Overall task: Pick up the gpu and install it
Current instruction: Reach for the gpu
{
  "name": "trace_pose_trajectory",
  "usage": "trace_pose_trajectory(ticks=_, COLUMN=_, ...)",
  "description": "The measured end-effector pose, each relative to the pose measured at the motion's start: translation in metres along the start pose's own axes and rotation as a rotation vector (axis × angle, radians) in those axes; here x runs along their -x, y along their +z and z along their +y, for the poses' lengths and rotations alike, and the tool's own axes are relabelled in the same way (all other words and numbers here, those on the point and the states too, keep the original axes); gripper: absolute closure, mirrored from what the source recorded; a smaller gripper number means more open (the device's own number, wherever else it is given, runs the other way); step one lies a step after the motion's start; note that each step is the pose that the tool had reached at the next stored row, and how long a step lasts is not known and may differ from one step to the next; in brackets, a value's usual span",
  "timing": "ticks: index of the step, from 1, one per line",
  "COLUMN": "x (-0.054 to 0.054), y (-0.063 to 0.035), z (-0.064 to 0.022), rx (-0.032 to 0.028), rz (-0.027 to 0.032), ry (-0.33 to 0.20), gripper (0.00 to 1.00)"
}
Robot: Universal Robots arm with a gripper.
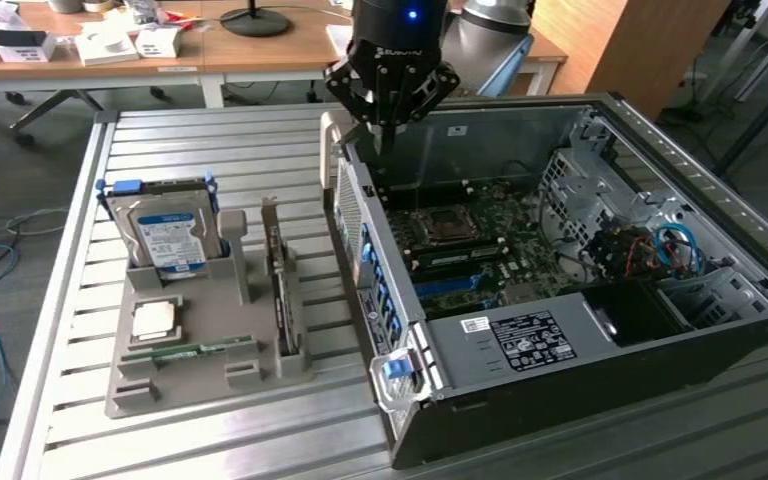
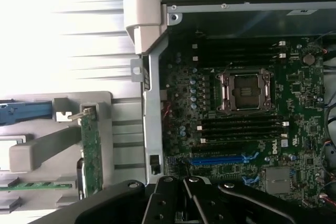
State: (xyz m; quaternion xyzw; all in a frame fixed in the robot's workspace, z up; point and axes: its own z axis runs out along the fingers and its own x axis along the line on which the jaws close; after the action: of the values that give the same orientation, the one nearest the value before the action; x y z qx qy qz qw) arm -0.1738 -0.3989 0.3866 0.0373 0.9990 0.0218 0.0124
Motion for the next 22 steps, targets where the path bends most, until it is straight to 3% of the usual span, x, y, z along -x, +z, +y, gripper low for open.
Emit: trace_pose_trajectory(ticks=22, x=-0.067, y=0.0014, z=-0.005, rx=-0.0001, rz=-0.0001, ry=0.002, gripper=0.89)
